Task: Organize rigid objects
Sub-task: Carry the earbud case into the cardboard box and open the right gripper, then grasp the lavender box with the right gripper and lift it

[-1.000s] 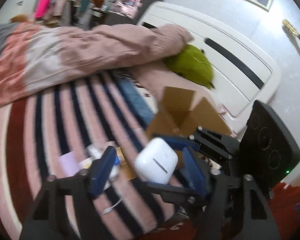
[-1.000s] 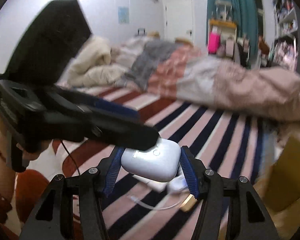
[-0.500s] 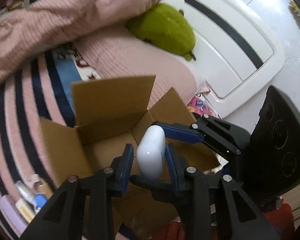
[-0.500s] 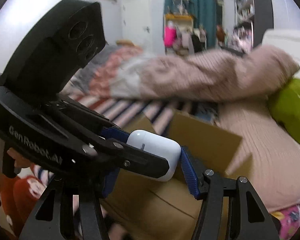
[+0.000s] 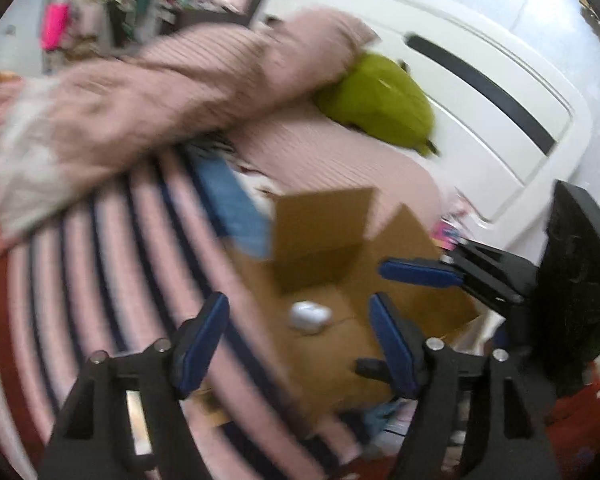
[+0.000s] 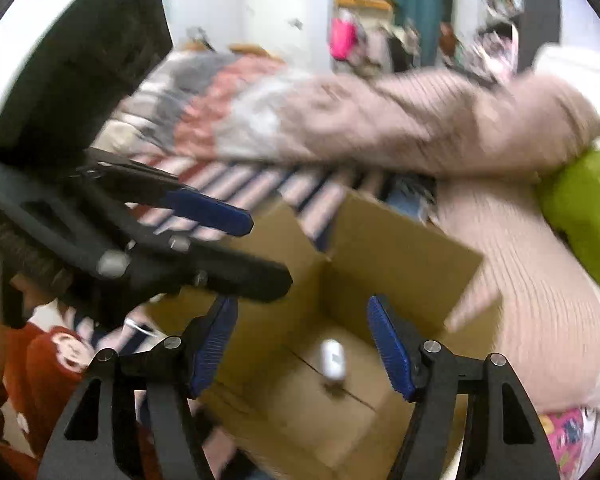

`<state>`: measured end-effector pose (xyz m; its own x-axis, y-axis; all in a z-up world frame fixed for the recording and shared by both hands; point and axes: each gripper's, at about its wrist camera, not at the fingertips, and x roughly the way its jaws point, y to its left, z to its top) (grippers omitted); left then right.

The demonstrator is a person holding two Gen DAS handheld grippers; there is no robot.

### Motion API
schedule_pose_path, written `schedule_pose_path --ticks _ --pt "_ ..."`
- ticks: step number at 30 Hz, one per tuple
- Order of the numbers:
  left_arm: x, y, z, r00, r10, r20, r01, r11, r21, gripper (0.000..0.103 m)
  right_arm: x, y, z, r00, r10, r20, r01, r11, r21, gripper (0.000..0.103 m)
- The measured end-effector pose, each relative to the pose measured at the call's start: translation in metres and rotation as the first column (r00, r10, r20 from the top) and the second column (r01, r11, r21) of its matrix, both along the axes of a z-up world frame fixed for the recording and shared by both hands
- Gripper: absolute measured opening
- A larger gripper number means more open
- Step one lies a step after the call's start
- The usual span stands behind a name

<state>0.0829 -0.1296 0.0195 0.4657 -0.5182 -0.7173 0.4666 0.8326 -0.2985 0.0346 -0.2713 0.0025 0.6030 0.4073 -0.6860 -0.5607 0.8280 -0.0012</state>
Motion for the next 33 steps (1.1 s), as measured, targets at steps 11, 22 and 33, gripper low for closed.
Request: schedule_pose_path --ticks 11,22,33 --pt "-0.060 0.180 -0.042 0.928 0.358 0.105 -0.365 0.929 0.060 0.082 -0.035 0.160 -0.033 0.933 0.351 -0.081 -0.340 0.932 0.126 0.068" --pt "-0.064 0.234 -0.111 0.889 0.452 0.071 -0.456 0.886 0.078 0.082 0.006 0.248 -0.134 0.946 0.219 -0.237 -0.210 0.976 0.064 0.068" --pt "-0.076 0.241 -0.106 0.889 0.453 0.065 -0.457 0.886 0.084 0.082 0.023 0.248 -0.149 0.957 0.133 -0.257 -0.110 0.989 0.102 0.066"
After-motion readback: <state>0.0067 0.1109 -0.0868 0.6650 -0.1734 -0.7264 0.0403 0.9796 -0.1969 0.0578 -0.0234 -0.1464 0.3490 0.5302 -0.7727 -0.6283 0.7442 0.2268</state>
